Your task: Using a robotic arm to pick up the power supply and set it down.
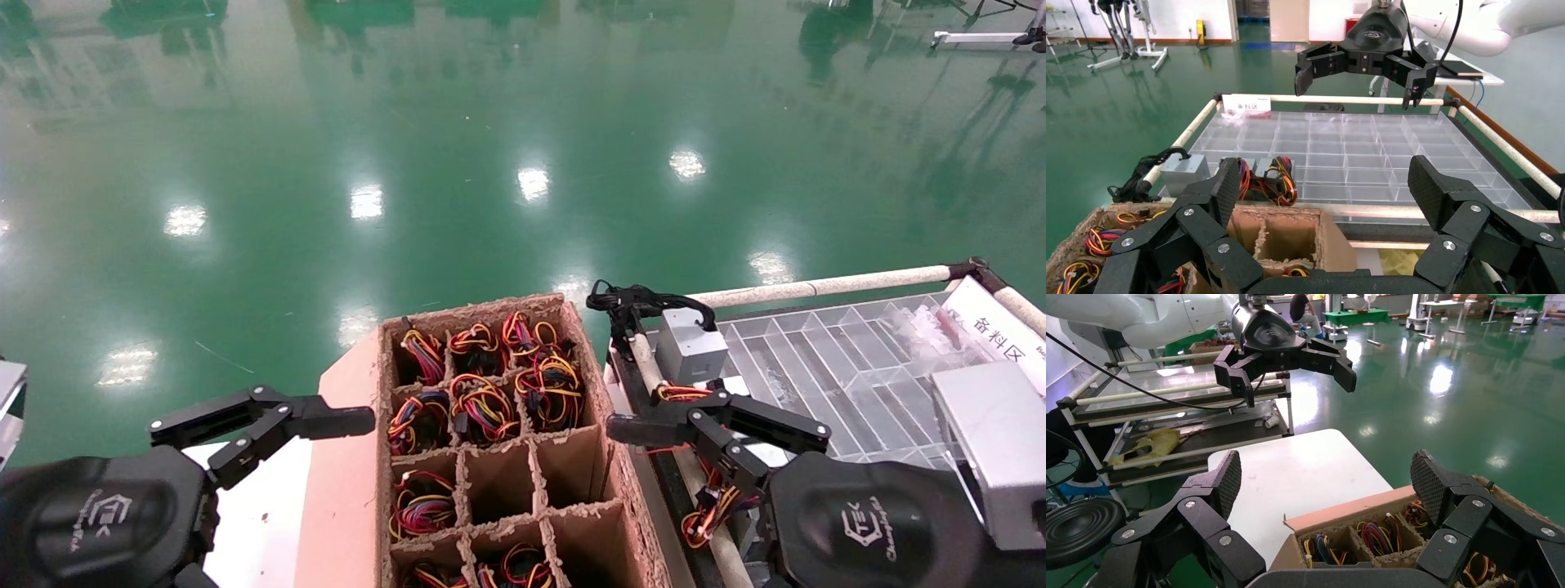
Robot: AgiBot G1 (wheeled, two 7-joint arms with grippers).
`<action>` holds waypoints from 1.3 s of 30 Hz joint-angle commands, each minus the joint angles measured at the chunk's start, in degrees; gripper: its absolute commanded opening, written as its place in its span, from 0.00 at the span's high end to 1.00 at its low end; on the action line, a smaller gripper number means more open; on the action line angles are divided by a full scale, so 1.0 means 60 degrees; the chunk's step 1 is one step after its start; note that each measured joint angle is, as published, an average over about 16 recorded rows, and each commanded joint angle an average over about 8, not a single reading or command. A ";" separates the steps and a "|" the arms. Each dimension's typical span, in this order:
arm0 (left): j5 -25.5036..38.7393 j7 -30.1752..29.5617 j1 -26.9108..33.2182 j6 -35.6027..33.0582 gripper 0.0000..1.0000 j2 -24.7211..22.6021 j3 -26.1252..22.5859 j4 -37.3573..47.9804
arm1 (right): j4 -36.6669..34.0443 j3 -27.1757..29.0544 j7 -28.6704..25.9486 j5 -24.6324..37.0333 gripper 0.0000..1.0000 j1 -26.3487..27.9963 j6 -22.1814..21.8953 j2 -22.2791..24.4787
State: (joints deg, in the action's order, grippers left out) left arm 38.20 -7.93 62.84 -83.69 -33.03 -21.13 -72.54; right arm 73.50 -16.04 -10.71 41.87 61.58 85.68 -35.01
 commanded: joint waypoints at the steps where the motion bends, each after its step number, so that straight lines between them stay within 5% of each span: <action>1: 0.0000 0.0000 0.0000 0.0000 0.00 0.0000 0.0000 0.0000 | 0.0000 0.0000 0.0000 0.0000 0.00 0.0000 0.0000 0.0000; 19: 0.0000 0.0000 0.0000 0.0000 0.00 0.0000 0.0000 0.0000 | 0.0000 0.0000 0.0000 0.0000 0.00 0.0000 0.0000 0.0000; 21: 0.0000 0.0000 0.0000 0.0000 0.14 0.0000 0.0000 0.0000 | 0.0000 0.0000 0.0000 0.0000 0.00 0.0000 0.0000 0.0000; 28: 0.0000 0.0000 0.0000 0.0000 0.97 0.0000 0.0000 0.0000 | 0.0000 0.0000 0.0000 0.0000 0.00 0.0000 0.0000 0.0000; 39: 0.0000 0.0000 0.0000 0.0000 1.00 0.0000 0.0000 0.0000 | 0.0000 0.0000 0.0000 0.0000 0.00 0.0000 0.0000 0.0000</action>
State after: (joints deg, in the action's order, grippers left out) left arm 38.20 -7.93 62.84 -83.69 -33.03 -21.13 -72.54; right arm 73.49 -16.04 -10.71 41.88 61.58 85.68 -35.01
